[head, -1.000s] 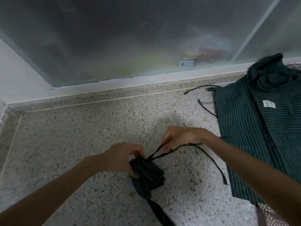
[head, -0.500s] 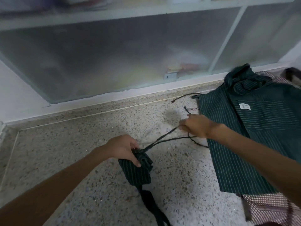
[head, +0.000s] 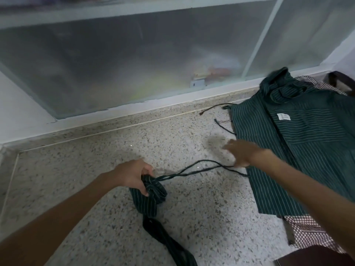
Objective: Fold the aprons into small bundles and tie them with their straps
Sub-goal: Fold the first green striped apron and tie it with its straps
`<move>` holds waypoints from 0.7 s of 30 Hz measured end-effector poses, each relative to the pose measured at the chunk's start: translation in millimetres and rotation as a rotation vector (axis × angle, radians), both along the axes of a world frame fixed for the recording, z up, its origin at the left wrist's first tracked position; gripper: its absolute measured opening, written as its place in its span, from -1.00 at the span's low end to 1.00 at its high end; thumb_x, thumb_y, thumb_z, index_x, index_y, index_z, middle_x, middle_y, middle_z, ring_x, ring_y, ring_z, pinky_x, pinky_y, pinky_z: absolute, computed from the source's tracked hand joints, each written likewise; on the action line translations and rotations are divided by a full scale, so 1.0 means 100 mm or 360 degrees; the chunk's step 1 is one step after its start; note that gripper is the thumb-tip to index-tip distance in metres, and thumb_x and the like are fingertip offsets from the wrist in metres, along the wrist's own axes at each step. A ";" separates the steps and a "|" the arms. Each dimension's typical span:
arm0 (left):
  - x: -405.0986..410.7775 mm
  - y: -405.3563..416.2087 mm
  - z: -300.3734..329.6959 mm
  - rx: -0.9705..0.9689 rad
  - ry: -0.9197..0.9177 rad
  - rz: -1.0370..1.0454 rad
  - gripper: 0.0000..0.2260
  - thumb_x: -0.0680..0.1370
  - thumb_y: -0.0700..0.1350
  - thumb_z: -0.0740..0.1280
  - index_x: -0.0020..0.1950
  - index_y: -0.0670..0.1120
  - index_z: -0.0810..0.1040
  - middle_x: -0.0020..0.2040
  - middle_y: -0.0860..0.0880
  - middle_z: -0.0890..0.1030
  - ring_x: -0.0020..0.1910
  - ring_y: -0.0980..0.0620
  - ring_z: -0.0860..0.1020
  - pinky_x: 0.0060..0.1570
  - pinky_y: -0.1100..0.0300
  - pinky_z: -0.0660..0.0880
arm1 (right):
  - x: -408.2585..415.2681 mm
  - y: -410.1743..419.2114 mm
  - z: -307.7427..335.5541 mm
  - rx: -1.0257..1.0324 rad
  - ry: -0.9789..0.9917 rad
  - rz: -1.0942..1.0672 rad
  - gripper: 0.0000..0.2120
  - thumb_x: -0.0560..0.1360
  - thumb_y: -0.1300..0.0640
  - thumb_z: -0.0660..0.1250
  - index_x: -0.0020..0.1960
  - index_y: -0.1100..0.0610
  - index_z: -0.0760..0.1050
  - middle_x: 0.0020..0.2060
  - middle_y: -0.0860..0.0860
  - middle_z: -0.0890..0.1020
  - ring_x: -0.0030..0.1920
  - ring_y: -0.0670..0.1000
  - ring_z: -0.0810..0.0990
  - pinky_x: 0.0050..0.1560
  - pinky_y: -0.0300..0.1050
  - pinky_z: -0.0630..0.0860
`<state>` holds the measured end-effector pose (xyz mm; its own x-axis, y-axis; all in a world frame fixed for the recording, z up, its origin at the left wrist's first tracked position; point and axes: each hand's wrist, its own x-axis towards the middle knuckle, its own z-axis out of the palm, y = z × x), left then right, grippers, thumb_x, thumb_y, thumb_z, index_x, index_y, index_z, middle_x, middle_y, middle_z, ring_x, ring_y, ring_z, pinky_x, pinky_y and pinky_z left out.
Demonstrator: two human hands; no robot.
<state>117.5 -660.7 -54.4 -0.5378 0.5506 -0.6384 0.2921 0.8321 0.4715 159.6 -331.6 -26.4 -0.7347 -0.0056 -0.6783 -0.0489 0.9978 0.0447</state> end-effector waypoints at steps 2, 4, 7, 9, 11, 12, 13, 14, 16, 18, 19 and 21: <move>0.02 -0.03 -0.05 0.0054 0.0036 -0.0001 -0.62 0.21 0.01 0.61 -0.13 0.18 0.48 -0.11 0.14 0.57 -0.08 0.14 0.51 -0.08 0.20 0.45 | 0.07 -0.52 -0.02 -0.0669 0.0291 0.0079 -0.56 0.50 0.03 0.35 0.35 -0.06 0.38 0.33 -0.09 0.40 0.17 -0.08 0.48 0.19 -0.13 0.45; 0.04 -0.04 -0.07 0.0080 0.0077 -0.0022 -0.61 0.19 0.04 0.61 -0.21 0.26 0.44 -0.18 0.22 0.54 -0.13 0.17 0.51 -0.11 0.20 0.45 | 0.09 -0.99 -0.11 -0.0940 0.0263 0.0229 -0.63 0.49 -0.05 0.35 0.29 -0.07 0.45 0.23 -0.10 0.50 -0.02 -0.16 0.46 -0.09 -0.29 0.36; 0.04 -0.07 -0.08 0.0064 0.0093 -0.0056 -0.61 0.18 0.06 0.60 -0.18 0.27 0.45 -0.17 0.25 0.53 -0.11 0.18 0.52 -0.05 0.16 0.51 | -0.03 -1.31 -0.35 -0.0850 0.0237 0.0515 -0.71 0.50 -0.04 0.33 0.21 -0.02 0.54 0.15 -0.04 0.56 0.07 -0.03 0.52 -0.10 -0.22 0.29; 0.02 -0.09 -0.09 0.0006 0.0120 -0.0085 -0.58 0.20 0.08 0.59 -0.03 0.21 0.51 -0.08 0.23 0.53 -0.04 0.19 0.51 0.00 0.16 0.51 | -0.17 -1.30 -0.36 -0.0854 0.0226 0.0537 -0.76 0.50 -0.03 0.34 0.11 0.02 0.61 0.08 -0.06 0.63 0.06 -0.01 0.56 -0.10 -0.24 0.30; 0.01 -0.08 -0.09 -0.0079 0.0129 -0.0092 -0.50 0.22 0.09 0.57 0.12 0.12 0.55 -0.02 0.19 0.53 0.00 0.17 0.51 0.01 0.18 0.52 | -0.29 -1.23 -0.27 -0.0866 0.0155 0.0497 -0.78 0.50 -0.04 0.35 0.04 0.05 0.66 0.02 -0.09 0.67 0.00 -0.05 0.59 -0.11 -0.28 0.33; 0.01 -0.07 -0.09 -0.0124 0.0125 -0.0039 -0.49 0.23 0.10 0.56 0.14 0.09 0.56 -0.01 0.17 0.55 -0.01 0.16 0.52 -0.03 0.21 0.52 | -0.35 -1.21 -0.20 -0.0841 0.0145 0.0515 -0.78 0.50 -0.03 0.35 0.03 0.06 0.67 0.00 -0.09 0.68 -0.03 -0.06 0.60 -0.12 -0.30 0.34; 0.00 -0.05 -0.08 -0.0150 0.0105 0.0033 -0.51 0.23 0.11 0.56 0.12 0.06 0.57 -0.04 0.13 0.56 -0.05 0.14 0.53 -0.10 0.25 0.52 | -0.39 -1.19 -0.14 -0.0807 0.0151 0.0524 -0.78 0.52 -0.02 0.33 0.02 0.07 0.67 -0.02 -0.08 0.68 -0.05 -0.06 0.61 -0.13 -0.29 0.37; 0.00 -0.01 -0.08 -0.0155 0.0070 0.0137 -0.53 0.23 0.11 0.55 0.09 0.02 0.60 -0.07 0.09 0.59 -0.09 0.12 0.54 -0.17 0.26 0.48 | -0.40 -1.17 -0.09 -0.0801 0.0140 0.0490 -0.76 0.54 -0.02 0.30 0.01 0.10 0.66 -0.06 -0.07 0.69 -0.09 -0.07 0.61 -0.13 -0.27 0.41; -0.03 0.08 -0.06 -0.0109 -0.0024 0.0455 -0.57 0.20 0.12 0.56 -0.05 -0.08 0.66 -0.13 -0.01 0.65 -0.18 0.07 0.56 -0.29 0.25 0.42 | -0.36 -1.18 -0.01 -0.0899 -0.0061 0.0212 -0.68 0.60 -0.01 0.17 0.00 0.20 0.58 -0.21 0.00 0.68 -0.24 -0.10 0.61 -0.16 -0.26 0.45; -0.08 0.16 -0.03 -0.0017 -0.0050 0.0809 -0.64 0.17 0.12 0.57 -0.30 -0.14 0.63 -0.33 -0.02 0.62 -0.33 0.06 0.56 -0.38 0.26 0.35 | -0.23 -1.21 0.06 -0.1080 -0.0313 -0.0232 -0.69 0.65 0.02 0.05 -0.05 0.20 0.45 -0.38 0.05 0.59 -0.46 -0.16 0.54 -0.27 -0.29 0.43; -0.11 0.18 -0.02 0.0020 -0.0054 0.0979 -0.64 0.18 0.12 0.57 -0.43 -0.12 0.54 -0.44 0.01 0.54 -0.41 0.07 0.51 -0.44 0.27 0.28 | -0.16 -1.23 0.07 -0.1197 -0.0350 -0.0450 -0.71 0.65 0.04 0.03 -0.08 0.16 0.42 -0.42 0.04 0.50 -0.53 -0.18 0.47 -0.33 -0.28 0.45; -0.16 0.25 0.04 0.0098 -0.0111 0.1219 -0.60 0.20 0.13 0.57 -0.47 -0.06 0.41 -0.47 0.04 0.44 -0.43 0.09 0.46 -0.46 0.27 0.22 | 0.03 -1.22 0.13 -0.1414 -0.0252 -0.0821 -0.71 0.66 0.04 0.02 -0.14 0.10 0.41 -0.43 0.00 0.38 -0.58 -0.19 0.38 -0.42 -0.26 0.44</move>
<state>101.8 -635.3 -50.0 -0.7428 0.0768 -0.6651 -0.3868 0.7616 0.5199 162.7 -453.1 -13.3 -0.6927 -0.2607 -0.6725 0.4523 0.5693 -0.6866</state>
